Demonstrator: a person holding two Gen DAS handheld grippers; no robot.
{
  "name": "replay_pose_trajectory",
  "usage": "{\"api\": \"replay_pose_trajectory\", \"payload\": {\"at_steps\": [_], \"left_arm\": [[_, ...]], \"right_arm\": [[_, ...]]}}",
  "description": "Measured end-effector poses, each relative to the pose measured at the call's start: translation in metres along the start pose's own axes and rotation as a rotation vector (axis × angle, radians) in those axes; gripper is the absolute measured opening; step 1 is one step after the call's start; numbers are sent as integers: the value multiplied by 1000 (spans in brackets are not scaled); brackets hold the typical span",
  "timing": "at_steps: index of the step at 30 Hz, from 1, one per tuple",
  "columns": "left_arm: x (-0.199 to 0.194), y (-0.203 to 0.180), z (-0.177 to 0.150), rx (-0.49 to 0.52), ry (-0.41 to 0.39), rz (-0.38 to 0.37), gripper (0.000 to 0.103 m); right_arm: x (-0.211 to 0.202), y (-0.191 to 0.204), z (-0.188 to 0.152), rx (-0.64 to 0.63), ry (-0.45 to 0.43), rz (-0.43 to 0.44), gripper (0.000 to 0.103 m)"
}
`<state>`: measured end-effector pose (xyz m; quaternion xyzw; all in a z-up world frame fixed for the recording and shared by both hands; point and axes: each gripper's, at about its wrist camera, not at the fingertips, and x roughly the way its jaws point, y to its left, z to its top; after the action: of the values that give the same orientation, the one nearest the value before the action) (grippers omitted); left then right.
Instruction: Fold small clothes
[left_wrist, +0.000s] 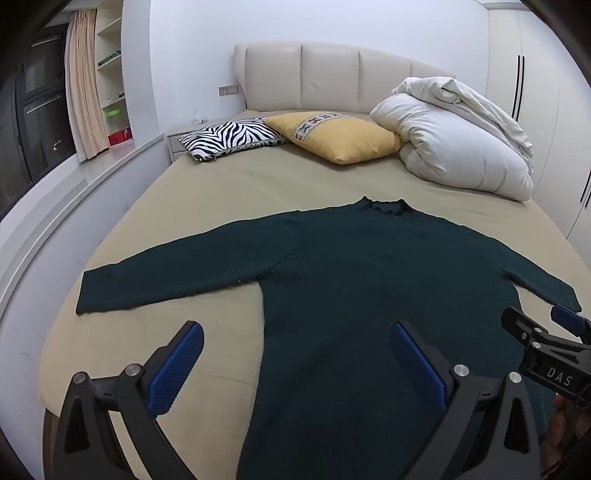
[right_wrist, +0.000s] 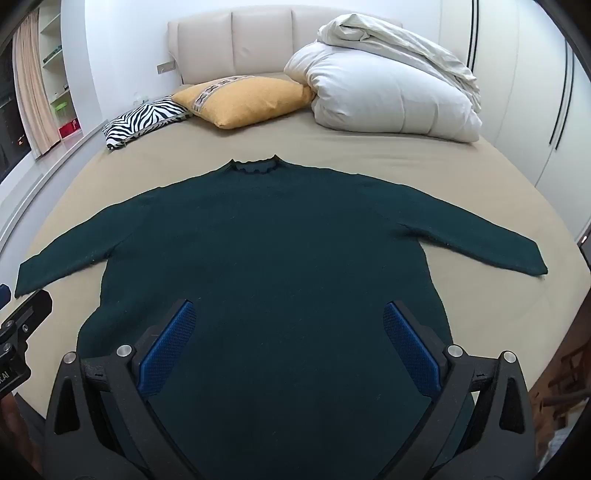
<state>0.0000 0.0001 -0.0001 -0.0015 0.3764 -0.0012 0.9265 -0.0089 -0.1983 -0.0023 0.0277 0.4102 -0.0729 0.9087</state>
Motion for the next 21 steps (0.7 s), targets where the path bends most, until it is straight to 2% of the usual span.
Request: {"api": "replay_pose_trajectory", "payload": {"at_steps": [7, 12, 21], "left_arm": [[-4, -6, -1, 13, -14, -1, 103], [1, 1, -7, -9, 2, -4, 103], [3, 7, -3, -22, 8, -4, 103]], "right_arm": [[-2, 0, -1, -1, 7, -1, 103], [-2, 12, -6, -1, 7, -4, 103], [1, 8, -5, -9, 11, 3, 103]]}}
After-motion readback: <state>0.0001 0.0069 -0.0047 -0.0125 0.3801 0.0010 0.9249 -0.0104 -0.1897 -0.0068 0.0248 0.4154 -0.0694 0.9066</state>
